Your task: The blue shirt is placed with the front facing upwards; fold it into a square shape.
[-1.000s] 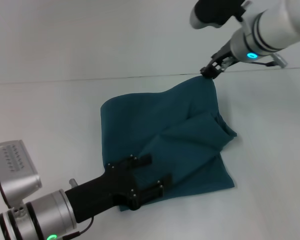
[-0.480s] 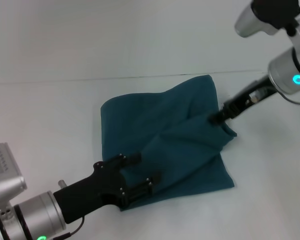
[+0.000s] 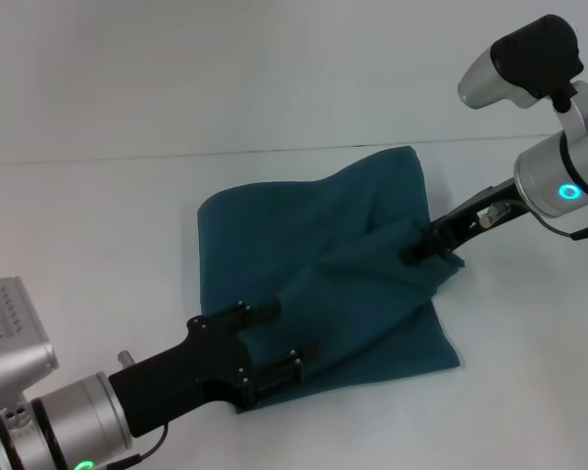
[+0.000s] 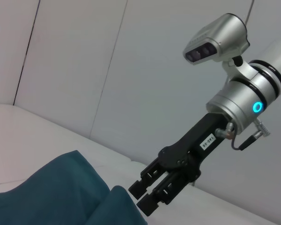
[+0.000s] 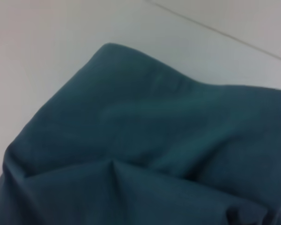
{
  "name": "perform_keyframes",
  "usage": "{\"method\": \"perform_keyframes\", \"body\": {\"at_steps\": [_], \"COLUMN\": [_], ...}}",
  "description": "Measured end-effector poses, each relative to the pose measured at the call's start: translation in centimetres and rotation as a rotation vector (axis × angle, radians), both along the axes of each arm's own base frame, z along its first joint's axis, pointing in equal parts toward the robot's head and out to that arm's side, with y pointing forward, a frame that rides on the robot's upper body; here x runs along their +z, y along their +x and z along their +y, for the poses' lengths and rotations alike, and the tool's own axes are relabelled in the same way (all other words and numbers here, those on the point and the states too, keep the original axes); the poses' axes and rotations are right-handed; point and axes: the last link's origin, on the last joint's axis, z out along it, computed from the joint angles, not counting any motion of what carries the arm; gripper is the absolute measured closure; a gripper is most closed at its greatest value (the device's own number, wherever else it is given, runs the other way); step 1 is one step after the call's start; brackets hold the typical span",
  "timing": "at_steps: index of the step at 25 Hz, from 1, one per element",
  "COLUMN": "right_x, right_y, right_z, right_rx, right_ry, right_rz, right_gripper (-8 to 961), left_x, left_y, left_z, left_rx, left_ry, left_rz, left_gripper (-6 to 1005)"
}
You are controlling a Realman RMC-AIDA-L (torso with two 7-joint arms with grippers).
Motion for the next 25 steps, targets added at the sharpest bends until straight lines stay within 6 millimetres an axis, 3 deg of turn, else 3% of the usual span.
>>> {"method": "perform_keyframes", "body": {"at_steps": [7,18,23,25], "right_x": [-1.0,-1.6,-1.1,-0.6], "right_y": [0.2,0.4,0.4,0.4], "right_z": [0.3,0.6,0.1,-0.1], "right_rx": [0.006,0.013,0.028,0.04], "right_ry": [-0.01,-0.03,-0.057,-0.065], "right_rz": [-0.003,-0.005,-0.006,-0.011], "right_gripper": [237,329,560,612], "left_x": [0.0,-0.1,-0.2,-0.2], "left_y": [0.1,0.2,0.2,0.2], "left_z": [0.0,0.0,0.0,0.0], "left_rx": [-0.004,-0.005,-0.005,-0.005], "left_ry": [-0.001,-0.001,-0.003,-0.002], "left_rz": [-0.001,-0.001,0.0,0.0], "left_gripper": [281,280,280,280]}}
